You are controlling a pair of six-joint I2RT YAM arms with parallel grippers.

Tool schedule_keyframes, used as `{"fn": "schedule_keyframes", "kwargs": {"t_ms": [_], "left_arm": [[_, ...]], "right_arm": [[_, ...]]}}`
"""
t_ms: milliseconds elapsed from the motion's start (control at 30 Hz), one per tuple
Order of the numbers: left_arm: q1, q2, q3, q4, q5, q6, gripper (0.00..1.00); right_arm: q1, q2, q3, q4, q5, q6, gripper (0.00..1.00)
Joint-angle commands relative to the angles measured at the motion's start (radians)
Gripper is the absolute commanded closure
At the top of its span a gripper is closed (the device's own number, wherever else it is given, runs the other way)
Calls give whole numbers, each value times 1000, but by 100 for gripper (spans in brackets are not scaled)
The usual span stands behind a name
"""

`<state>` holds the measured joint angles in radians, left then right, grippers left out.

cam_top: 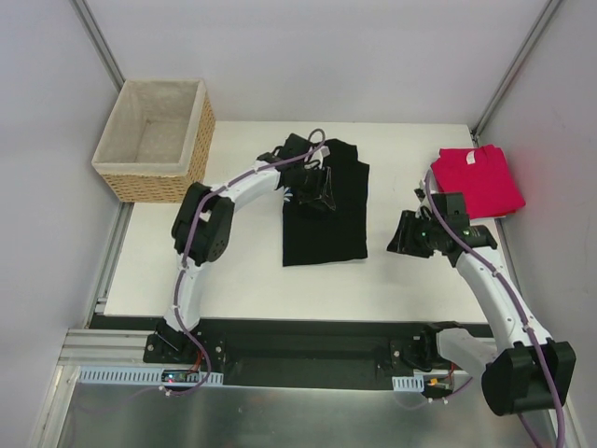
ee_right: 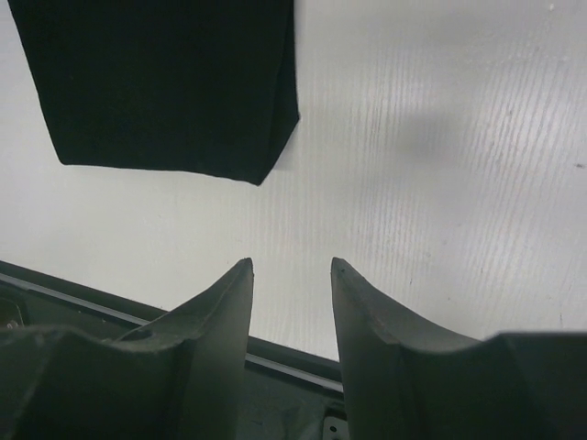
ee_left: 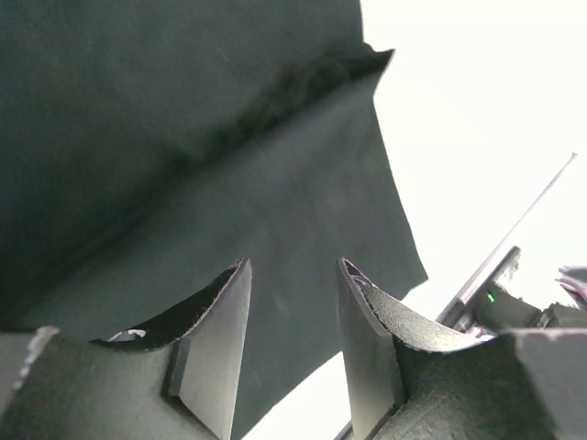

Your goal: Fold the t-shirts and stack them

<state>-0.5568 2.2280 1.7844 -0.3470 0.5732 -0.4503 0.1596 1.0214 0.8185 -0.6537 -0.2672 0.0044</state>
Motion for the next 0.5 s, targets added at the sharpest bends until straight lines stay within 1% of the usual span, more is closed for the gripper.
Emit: {"fn": "schedule_keyframes", "kwargs": {"t_ms": [0,33,100,133,167,233,267,333,367,467], "left_arm": [[-3,-272,-74,16,-35,54,59],[-3,-316,-118,16,-58,62,59],[-2,-359,-173,14,-82,76,60],[-2,-395,-234,16,-94,76,62],[-2,-410,-264,16,-105,76,64],[-2,-436,-351,17,-116,75,67],[-2,-444,-379,19,-130,75,70],[-3,-464,-454,25,-148,65,74],[-3,-470,-476,26,-157,55,78],[-3,-484,-540,37,-176,33,84]], "right_arm": [[5,61,106,54,-35,-34,59],[8,95,116,78,-43,-32,60],[8,126,129,103,-70,-29,72],[8,149,143,135,-85,-20,78],[11,190,148,150,-104,-17,87],[26,245,178,175,-135,-18,94],[35,308,192,175,-141,-20,98],[73,367,240,161,-150,-24,99],[93,423,255,149,-144,-33,99],[181,495,327,79,-61,-75,99]]}}
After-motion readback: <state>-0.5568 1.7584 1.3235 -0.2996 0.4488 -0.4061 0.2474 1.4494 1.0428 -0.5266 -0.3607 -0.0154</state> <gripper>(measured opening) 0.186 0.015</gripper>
